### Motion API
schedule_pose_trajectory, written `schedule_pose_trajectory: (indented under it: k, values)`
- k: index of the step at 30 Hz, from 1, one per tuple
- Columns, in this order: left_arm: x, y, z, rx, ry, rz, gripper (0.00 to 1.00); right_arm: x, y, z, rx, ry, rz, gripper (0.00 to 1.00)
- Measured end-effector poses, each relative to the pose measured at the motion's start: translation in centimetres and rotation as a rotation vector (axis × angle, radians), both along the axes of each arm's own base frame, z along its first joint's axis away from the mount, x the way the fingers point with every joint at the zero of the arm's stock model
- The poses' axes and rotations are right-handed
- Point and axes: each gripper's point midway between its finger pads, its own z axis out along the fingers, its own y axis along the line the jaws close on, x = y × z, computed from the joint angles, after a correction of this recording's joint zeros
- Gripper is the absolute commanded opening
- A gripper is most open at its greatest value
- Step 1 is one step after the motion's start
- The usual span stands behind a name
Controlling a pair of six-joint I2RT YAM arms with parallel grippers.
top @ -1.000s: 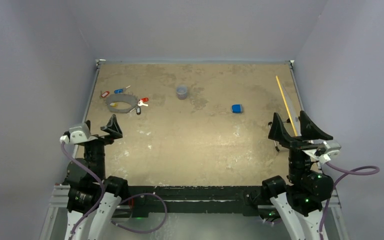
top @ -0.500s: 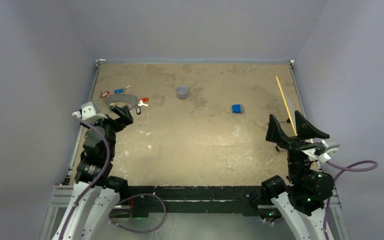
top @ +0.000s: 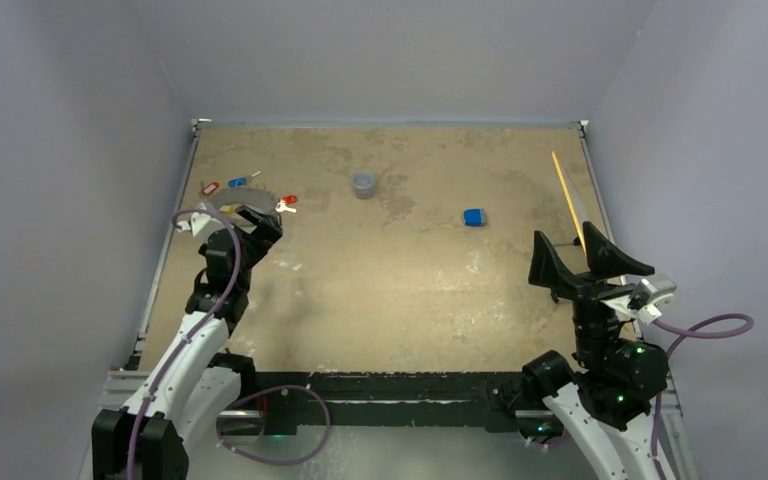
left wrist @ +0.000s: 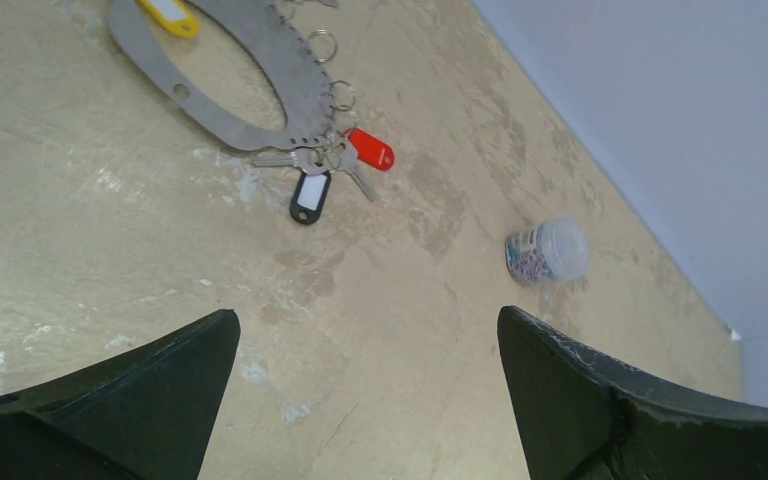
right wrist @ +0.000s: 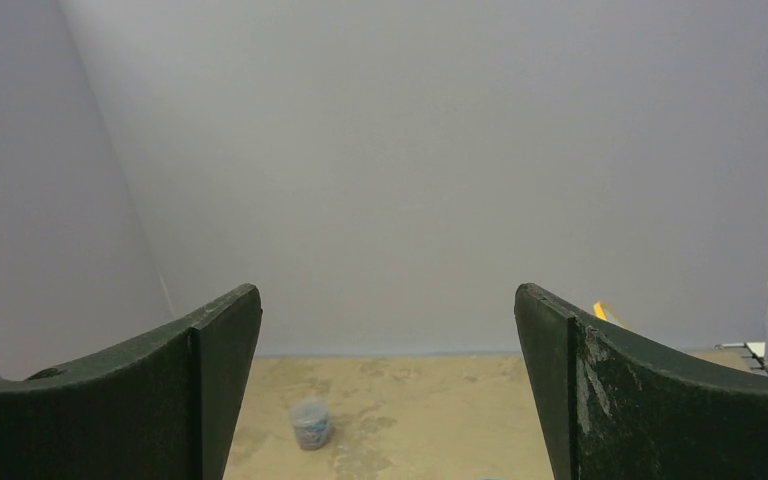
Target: Remove the keys from the keyring
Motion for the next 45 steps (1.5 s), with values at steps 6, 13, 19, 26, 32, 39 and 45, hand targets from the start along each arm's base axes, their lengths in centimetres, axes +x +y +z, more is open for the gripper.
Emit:
schedule_pose_trajectory:
  k: [6, 13, 19, 26, 32, 39, 45]
  values:
    - [0.6, 2.5, -3.4, -0.173, 0.002, 0.115, 0.96, -0.1, 0.4, 0.0, 0.002, 0.001, 0.024, 0.99]
    - [1.9, 4.9, -6.0, -0.353, 0.011, 0.211, 0.91, -0.2, 0.7, 0.0, 0.003, 0.0, 0.043, 0.99]
    - [3.1, 6.8, -7.3, -0.429, 0.004, 0.264, 0.77, -0.3, 0.9, 0.0, 0.003, 0.001, 0.052, 0.99]
    - [3.9, 8.2, -11.2, -0.491, 0.055, 0.321, 0.59, -0.2, 0.7, 0.0, 0.011, 0.004, 0.045, 0.99]
    - [6.8, 8.8, -11.7, -0.533, 0.013, 0.322, 0.55, -0.3, 0.6, 0.2, 0.009, -0.003, 0.041, 0.99]
    - [9.9, 9.5, -11.7, -0.586, -0.047, 0.329, 0.57, -0.1, 0.7, -0.1, 0.002, -0.004, 0.036, 0.99]
    - [11.6, 9.9, -11.7, -0.624, -0.089, 0.333, 0.56, 0.0, 0.7, -0.2, -0.002, -0.002, 0.034, 0.99]
